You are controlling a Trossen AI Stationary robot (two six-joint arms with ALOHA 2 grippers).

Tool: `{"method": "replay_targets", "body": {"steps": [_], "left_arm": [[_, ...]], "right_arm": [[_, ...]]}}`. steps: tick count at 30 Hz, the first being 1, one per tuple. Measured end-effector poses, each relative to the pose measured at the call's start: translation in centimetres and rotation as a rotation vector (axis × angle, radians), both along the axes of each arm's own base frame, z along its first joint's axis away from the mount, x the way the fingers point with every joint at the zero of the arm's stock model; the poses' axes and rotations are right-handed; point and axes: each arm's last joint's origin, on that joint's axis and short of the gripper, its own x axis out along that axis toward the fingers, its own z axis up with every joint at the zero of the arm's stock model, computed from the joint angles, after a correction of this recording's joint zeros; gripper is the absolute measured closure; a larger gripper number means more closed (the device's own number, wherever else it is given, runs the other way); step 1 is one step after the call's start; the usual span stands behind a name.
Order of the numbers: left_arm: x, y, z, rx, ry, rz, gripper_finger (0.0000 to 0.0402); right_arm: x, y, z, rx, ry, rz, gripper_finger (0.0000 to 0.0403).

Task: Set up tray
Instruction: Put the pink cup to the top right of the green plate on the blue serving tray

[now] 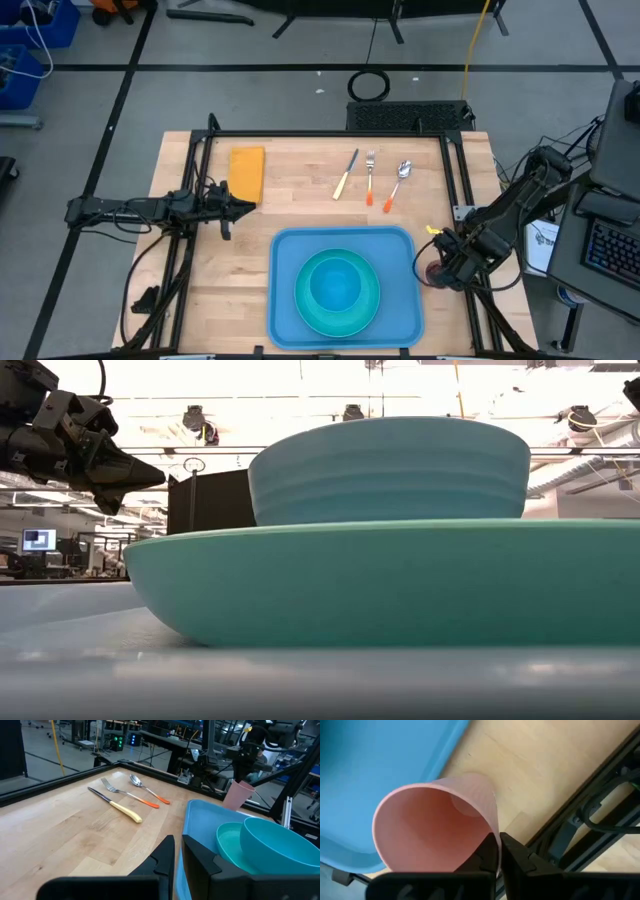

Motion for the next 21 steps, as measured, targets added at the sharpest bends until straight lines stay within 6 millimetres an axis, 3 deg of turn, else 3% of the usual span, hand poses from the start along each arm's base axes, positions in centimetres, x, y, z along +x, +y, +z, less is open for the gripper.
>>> {"method": "replay_targets", "body": {"steps": [15, 21], "left_arm": [[0.0, 0.0, 0.0, 0.003, 0.000, 0.000, 0.0364], [0.0, 0.0, 0.0, 0.004, 0.001, 0.000, 0.0364]], "right_arm": [[-1.5, -1.6, 1.5, 0.043, -0.041, -0.046, 0.0402], [-1.4, -2.0, 2.6, 0.009, -0.149, -0.042, 0.0402]]}}
